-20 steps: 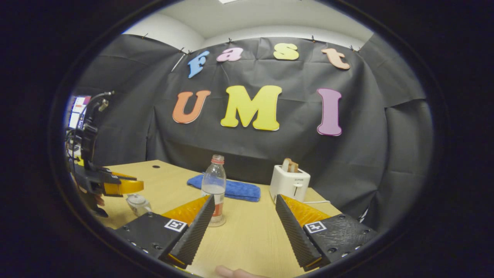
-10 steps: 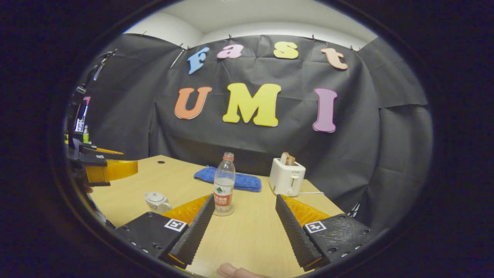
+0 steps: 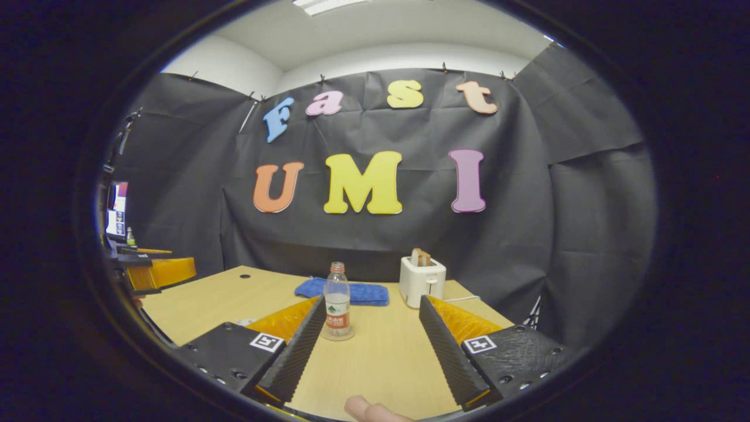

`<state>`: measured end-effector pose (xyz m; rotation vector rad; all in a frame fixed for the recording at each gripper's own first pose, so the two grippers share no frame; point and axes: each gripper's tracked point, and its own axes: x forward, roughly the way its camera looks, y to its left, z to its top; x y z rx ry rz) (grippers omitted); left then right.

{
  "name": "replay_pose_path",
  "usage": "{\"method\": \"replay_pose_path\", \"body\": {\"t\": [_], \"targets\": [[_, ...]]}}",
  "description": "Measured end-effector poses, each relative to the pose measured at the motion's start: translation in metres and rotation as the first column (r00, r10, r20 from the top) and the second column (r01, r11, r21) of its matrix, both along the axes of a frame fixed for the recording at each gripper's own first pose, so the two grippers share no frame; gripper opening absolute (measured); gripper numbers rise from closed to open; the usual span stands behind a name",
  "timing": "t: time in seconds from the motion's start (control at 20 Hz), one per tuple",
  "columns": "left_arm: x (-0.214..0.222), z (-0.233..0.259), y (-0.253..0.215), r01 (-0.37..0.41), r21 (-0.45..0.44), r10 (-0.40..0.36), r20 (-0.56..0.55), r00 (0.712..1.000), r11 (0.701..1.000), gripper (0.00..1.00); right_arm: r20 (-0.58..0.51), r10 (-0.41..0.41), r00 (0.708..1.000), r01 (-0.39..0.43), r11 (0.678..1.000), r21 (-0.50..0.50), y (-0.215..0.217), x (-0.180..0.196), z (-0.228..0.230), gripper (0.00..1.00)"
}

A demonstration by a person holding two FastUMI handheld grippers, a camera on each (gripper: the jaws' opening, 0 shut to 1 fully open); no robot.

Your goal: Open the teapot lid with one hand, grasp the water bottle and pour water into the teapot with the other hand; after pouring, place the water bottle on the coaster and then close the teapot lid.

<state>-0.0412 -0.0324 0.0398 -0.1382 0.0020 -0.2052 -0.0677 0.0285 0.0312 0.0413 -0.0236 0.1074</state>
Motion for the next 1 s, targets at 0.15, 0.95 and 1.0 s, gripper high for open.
{"method": "replay_pose_path", "body": {"t": [0.15,0.95,1.0], "targets": [[-0.003,0.003,0.005,-0.013,-0.008,0.013,0.011,1.000,1.000,0.98,-0.016,-0.001,1.000,0.001,1.000,-0.008,-0.005,0.000,-0.008,0.98],[0.006,-0.001,0.008,-0.064,-0.009,0.064,0.005,0.998,0.998,0.98,-0.026,-0.005,1.000,0.003,0.997,-0.083,-0.003,0.009,-0.018,0.98],[0.007,0.000,0.009,-0.067,-0.005,0.067,0.010,0.998,0.998,0.98,-0.032,-0.003,0.999,0.000,0.996,-0.090,-0.001,0.010,-0.020,0.98]]}}
